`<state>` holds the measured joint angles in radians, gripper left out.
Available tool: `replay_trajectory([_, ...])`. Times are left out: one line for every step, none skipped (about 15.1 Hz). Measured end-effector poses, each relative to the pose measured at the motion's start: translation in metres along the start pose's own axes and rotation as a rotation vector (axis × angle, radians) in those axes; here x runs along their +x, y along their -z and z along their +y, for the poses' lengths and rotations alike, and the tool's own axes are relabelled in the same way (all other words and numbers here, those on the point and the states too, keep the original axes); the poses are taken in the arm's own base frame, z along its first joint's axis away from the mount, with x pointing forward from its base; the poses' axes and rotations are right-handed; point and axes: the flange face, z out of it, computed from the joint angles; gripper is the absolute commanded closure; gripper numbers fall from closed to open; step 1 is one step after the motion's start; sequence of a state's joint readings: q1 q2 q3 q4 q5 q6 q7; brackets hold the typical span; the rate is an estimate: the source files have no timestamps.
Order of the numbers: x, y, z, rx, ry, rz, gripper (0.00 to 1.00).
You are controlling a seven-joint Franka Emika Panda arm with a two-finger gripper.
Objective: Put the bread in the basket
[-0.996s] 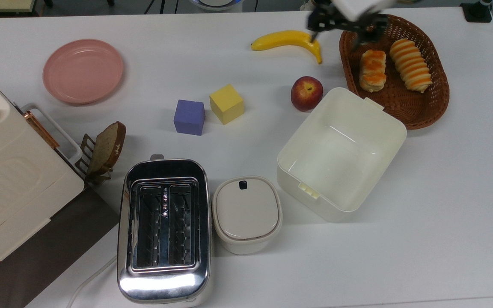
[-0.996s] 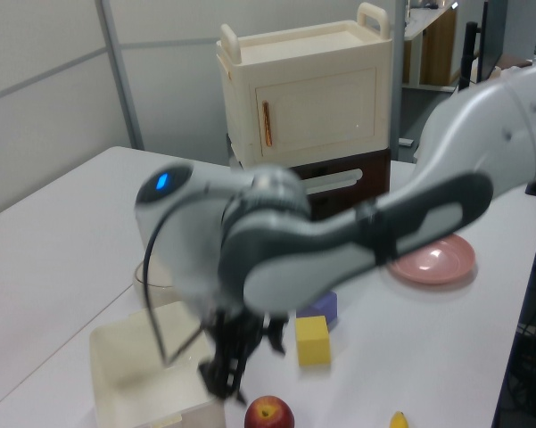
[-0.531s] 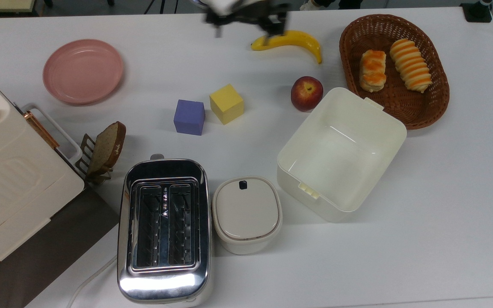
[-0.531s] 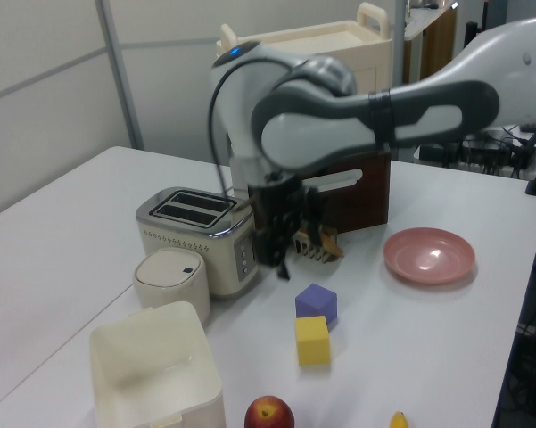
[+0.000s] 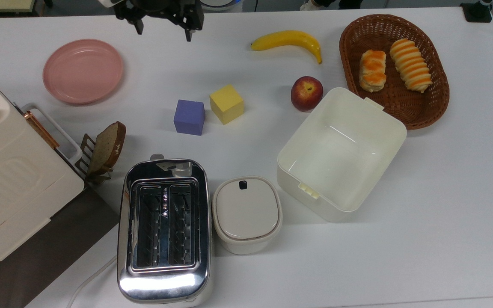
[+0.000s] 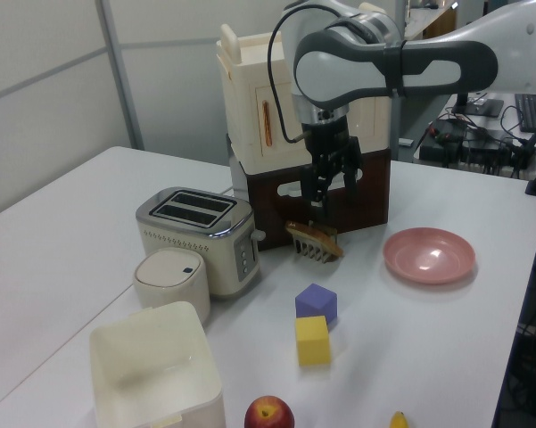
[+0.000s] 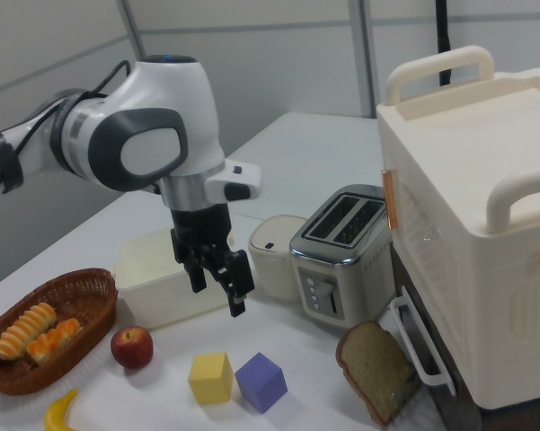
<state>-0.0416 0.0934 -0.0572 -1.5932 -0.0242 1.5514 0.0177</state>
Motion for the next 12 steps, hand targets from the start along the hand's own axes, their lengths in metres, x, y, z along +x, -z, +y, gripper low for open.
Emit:
replay_trajectory([0.000, -0.001, 0.006, 0.009, 0.016, 0.000, 0.00])
replay_trajectory([0.001, 0.000, 0.010, 0.013, 0.028, 0.008, 0.00])
replay_trajectory([0.003, 0.001, 0.013, 0.014, 0.029, 0.025, 0.00])
replay_trajectory([0.005, 0.003, 0.015, 0.014, 0.027, 0.043, 0.00])
replay_trajectory([0.006, 0.004, 0.015, 0.013, 0.027, 0.054, 0.00])
replay_trajectory([0.007, 0.005, 0.014, 0.013, 0.023, 0.063, 0.00])
replay_trajectory([0.008, 0.005, 0.013, 0.013, 0.003, 0.070, 0.00])
replay_trajectory([0.009, 0.005, 0.010, 0.014, -0.030, 0.074, 0.00])
replay_trajectory([0.010, 0.004, 0.007, 0.015, -0.055, 0.075, 0.00])
replay_trajectory([0.010, 0.004, 0.005, 0.013, -0.066, 0.074, 0.00])
replay_trajectory([0.010, 0.003, 0.003, 0.012, -0.069, 0.072, 0.00])
replay_trajectory([0.011, 0.002, 0.002, 0.011, -0.072, 0.071, 0.00])
